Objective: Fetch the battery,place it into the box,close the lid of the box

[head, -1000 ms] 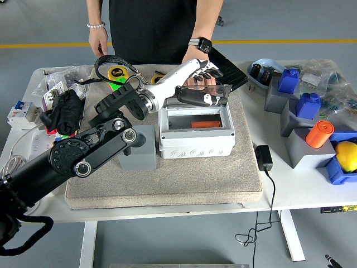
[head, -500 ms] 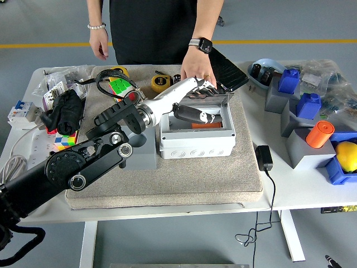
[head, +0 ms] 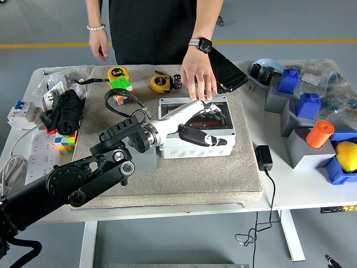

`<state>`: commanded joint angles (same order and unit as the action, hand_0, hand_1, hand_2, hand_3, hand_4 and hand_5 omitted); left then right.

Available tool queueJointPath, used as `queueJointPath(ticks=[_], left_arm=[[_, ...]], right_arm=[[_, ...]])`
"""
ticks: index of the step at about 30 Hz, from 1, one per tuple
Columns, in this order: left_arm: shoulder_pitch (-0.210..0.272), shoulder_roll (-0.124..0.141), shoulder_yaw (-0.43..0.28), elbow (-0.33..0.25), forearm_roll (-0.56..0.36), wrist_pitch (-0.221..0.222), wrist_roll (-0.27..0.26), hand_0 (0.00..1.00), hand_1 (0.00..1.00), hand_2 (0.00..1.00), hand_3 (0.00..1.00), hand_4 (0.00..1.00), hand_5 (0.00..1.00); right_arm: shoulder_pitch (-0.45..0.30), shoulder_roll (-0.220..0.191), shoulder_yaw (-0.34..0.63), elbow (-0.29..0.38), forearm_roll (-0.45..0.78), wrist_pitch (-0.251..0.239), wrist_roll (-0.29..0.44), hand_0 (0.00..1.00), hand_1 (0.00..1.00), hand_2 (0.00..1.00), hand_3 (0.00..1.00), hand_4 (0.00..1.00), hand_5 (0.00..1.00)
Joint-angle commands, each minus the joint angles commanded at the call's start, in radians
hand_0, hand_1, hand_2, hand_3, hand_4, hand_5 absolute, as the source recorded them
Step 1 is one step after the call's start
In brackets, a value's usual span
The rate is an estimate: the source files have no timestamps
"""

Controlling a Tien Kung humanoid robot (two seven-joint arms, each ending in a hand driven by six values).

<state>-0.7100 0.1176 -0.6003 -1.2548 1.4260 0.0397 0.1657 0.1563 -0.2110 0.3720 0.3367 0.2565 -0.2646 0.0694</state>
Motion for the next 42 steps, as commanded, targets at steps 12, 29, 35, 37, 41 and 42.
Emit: queueJointPath(ticks=[12, 29, 35, 37, 41, 42], left_arm=[[0.040, 0.017, -0.085, -0.044, -0.055, 0.037, -0.044, 0.729, 0.761, 0.742, 0.697, 0.957, 0.398], [0.283, 0.110, -0.439, -0.060, -0.501, 0.136, -0.248, 0.542, 0.651, 0.617, 0.629, 0.943, 0.383], [0.332, 0.145, -0.543, -0.050, -0.503, 0.130, -0.255, 0.532, 0.644, 0.607, 0.624, 0.943, 0.380], [0.334, 0.152, -0.557, -0.050, -0.511, 0.128, -0.256, 0.532, 0.644, 0.607, 0.624, 0.943, 0.380], [0.343, 0.163, -0.575, -0.052, -0.513, 0.126, -0.261, 0.525, 0.637, 0.603, 0.621, 0.943, 0.380], [0.350, 0.164, -0.583, -0.055, -0.513, 0.126, -0.261, 0.525, 0.637, 0.603, 0.621, 0.943, 0.380]], right_arm=[[0.000, 0.001, -0.001, -0.001, 0.001, 0.000, 0.001, 0.661, 0.636, 0.627, 0.531, 0.861, 0.407], [-0.007, 0.006, -0.039, -0.029, 0.051, 0.022, -0.019, 0.661, 0.636, 0.628, 0.531, 0.861, 0.406], [-0.010, 0.005, -0.047, -0.035, 0.063, 0.031, -0.029, 0.662, 0.636, 0.628, 0.532, 0.862, 0.407], [-0.009, 0.005, -0.047, -0.035, 0.063, 0.033, -0.031, 0.662, 0.636, 0.628, 0.532, 0.862, 0.407], [-0.007, 0.004, -0.041, -0.034, 0.059, 0.035, -0.034, 0.661, 0.636, 0.628, 0.532, 0.862, 0.407], [-0.006, 0.004, -0.040, -0.034, 0.058, 0.035, -0.035, 0.661, 0.636, 0.628, 0.532, 0.862, 0.407]])
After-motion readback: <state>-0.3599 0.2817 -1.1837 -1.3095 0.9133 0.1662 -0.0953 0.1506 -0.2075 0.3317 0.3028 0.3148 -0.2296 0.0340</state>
